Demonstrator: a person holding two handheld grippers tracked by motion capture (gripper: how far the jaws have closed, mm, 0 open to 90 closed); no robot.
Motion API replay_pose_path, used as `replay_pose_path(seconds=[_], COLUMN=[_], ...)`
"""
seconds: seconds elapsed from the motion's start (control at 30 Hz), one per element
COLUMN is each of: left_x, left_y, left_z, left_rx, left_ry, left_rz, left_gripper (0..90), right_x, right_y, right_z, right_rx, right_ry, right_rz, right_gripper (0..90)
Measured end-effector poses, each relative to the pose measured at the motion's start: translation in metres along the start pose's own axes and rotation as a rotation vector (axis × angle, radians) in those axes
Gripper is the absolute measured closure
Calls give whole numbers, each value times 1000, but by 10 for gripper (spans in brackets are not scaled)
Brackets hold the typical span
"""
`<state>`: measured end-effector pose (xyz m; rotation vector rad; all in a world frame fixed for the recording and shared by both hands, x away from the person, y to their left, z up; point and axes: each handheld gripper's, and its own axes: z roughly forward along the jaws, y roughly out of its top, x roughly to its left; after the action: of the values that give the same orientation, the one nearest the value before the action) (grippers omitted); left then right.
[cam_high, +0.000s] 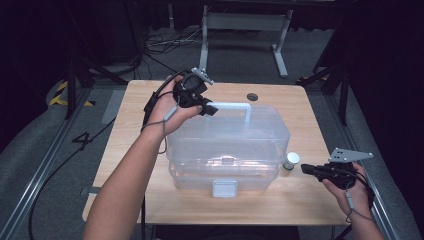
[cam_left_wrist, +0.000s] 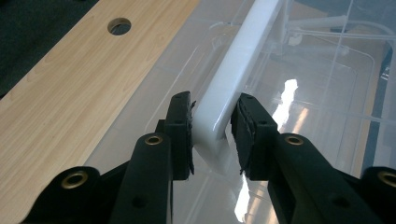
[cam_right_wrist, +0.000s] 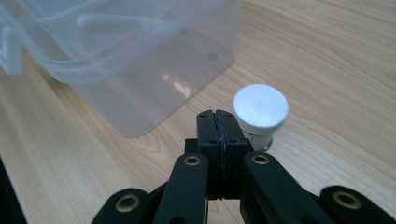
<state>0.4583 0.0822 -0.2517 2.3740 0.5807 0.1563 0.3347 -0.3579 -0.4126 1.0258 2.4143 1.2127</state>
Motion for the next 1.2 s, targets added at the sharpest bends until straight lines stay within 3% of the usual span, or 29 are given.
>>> replay_pose_path(seconds=[0.4,0.67,1.0,1.2], left_x=[1,1,1,1], left_y=[0,0,0,0], left_z=[0,0,0,0], left_rx=[2,1,2,4], left_ry=[-6,-8,-9,-12], left_rz=[-4,-8,-9,-8], left_gripper=[691,691,691,692], right_x=[22,29,33,33], right_y=[25,35,44,46], right_z=[2,7,12,16], right_rx=[-36,-79,-157,-166], right_ry=[92,167,223,226], right_rz=[-73,-88,-117,-118], right_gripper=[900,900,900,900])
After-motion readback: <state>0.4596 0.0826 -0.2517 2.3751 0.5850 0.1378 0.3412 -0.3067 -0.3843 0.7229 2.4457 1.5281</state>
